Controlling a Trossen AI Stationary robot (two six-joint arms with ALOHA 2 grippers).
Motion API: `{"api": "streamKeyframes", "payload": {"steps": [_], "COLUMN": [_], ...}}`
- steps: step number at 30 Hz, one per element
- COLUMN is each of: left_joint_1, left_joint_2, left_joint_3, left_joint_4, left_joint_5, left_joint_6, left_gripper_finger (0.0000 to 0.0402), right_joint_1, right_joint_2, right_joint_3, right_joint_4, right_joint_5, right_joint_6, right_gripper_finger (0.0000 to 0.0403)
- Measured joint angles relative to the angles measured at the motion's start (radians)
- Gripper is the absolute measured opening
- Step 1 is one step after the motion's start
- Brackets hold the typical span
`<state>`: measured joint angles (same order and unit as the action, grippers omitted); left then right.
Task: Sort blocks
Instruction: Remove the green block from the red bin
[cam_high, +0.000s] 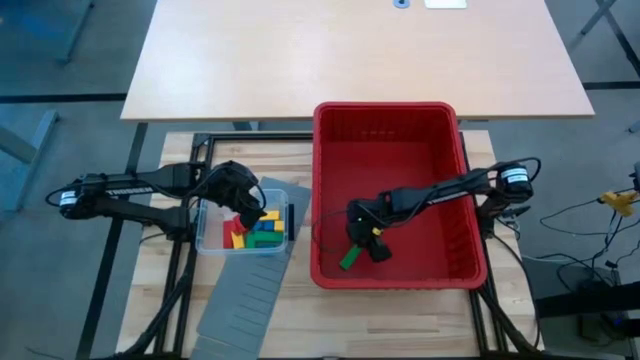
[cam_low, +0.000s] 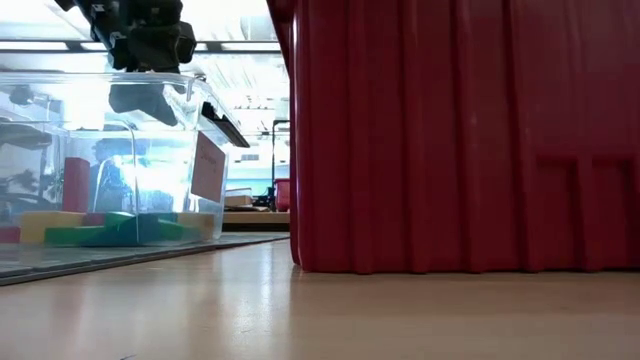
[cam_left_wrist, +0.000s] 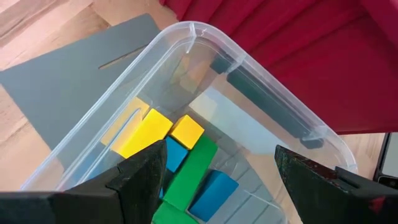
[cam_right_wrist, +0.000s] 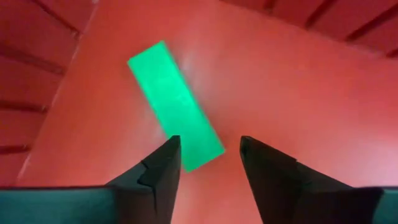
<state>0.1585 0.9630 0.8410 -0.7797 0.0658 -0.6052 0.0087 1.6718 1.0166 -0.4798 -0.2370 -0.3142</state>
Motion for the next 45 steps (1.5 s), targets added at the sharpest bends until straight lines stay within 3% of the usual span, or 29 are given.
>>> {"api": "streamKeyframes", "payload": {"steps": [10,22,30,37,45], "left_joint_1": [0.000,0.000,0.000,0.000,0.000], "left_joint_2": [0.000,0.000,0.000,0.000,0.000], "left_joint_3": [0.000,0.000,0.000,0.000,0.000], "left_joint_4": [-0.001,0.000,0.000,0.000,0.002], "left_joint_5": [-0.001,0.003,0.005,0.023,0.031], "left_joint_6": [-0.003,-0.012,-0.025,-0.026,-0.026], "left_gripper_finger": [0.0275,0.0275,0.0275,0.0275,0.0274], "right_joint_1": [0.028,0.048,0.048,0.038,0.028], "right_joint_2": [0.044,0.123,0.166,0.147,0.125], "right_joint_3": [-0.002,-0.001,0.004,0.005,0.035], "right_joint_4": [0.055,0.075,0.081,0.074,-0.014], "right_joint_5": [-0.017,-0.008,0.060,0.115,0.160], "right_joint_6": [-0.021,-0.056,-0.036,0.049,0.203], "right_gripper_finger": [0.0213,0.0220,0.0193,0.0115,0.0113]}}
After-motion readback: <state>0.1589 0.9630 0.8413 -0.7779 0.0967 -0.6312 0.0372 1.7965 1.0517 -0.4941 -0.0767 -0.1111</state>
